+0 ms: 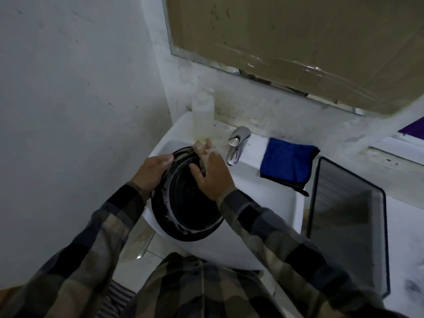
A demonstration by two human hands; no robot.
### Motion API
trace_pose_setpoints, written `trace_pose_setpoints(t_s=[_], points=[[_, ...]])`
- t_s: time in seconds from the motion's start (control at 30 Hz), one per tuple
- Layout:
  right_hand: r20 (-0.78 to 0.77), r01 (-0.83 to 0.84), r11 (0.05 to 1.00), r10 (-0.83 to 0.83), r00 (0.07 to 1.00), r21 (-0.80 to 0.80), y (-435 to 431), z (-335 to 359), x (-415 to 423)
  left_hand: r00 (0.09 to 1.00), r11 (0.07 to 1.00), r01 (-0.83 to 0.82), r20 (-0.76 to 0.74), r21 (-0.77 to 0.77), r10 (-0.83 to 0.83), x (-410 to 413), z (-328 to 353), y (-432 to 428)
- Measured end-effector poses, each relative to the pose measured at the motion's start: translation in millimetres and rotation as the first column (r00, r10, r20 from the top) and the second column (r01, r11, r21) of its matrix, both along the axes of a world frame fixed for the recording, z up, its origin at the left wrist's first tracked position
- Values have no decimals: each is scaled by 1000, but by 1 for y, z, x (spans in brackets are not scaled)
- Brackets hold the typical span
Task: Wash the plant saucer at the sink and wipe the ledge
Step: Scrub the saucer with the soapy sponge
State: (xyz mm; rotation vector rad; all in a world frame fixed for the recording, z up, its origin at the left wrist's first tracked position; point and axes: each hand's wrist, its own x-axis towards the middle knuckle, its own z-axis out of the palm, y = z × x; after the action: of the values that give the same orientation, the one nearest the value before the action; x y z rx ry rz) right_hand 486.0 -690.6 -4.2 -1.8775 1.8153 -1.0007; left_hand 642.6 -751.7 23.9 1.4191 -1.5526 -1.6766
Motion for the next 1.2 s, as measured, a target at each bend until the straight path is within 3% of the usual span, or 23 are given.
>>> trace_pose_setpoints(t_s=[0.1,0.23,0.43,0.63,0.77,0.87,0.93,0.97,1.07,1.2], points=[[19,99,995,-99,995,-19,4,-8,17,1000,999,0,28,-40,1,1,-6,3],[-6,41,998,-41,999,-44,2,-14,27,992,981,61,123,-184,-38,9,-10,2],[107,239,971,-236,966,-17,-13,-11,30,998,983,2,62,-184,10,22,-16,-4],[233,370,921,-388,892,119,-4,-28,39,1000,984,-6,10,-175,8,30,-23,6],[367,533,798,-602,709,280,11,-36,40,991,984,-131,-28,-122,128,33,-28,12],[516,510,706,-708,483,492,19,-37,38,983,972,-181,-33,-150,178,32,-25,13],[499,485,622,-783,371,615,18,-39,36,981,970,-192,-22,-152,191,29,-25,15],[451,475,579,-815,363,663,17,-41,32,980,969,-198,-22,-145,197,29,-27,18],[285,390,509,-816,503,768,13,-35,19,965,961,-260,-34,-94,258,36,-37,23],[243,322,534,-737,631,782,5,-26,7,933,932,-358,-69,-58,354,41,-41,27]])
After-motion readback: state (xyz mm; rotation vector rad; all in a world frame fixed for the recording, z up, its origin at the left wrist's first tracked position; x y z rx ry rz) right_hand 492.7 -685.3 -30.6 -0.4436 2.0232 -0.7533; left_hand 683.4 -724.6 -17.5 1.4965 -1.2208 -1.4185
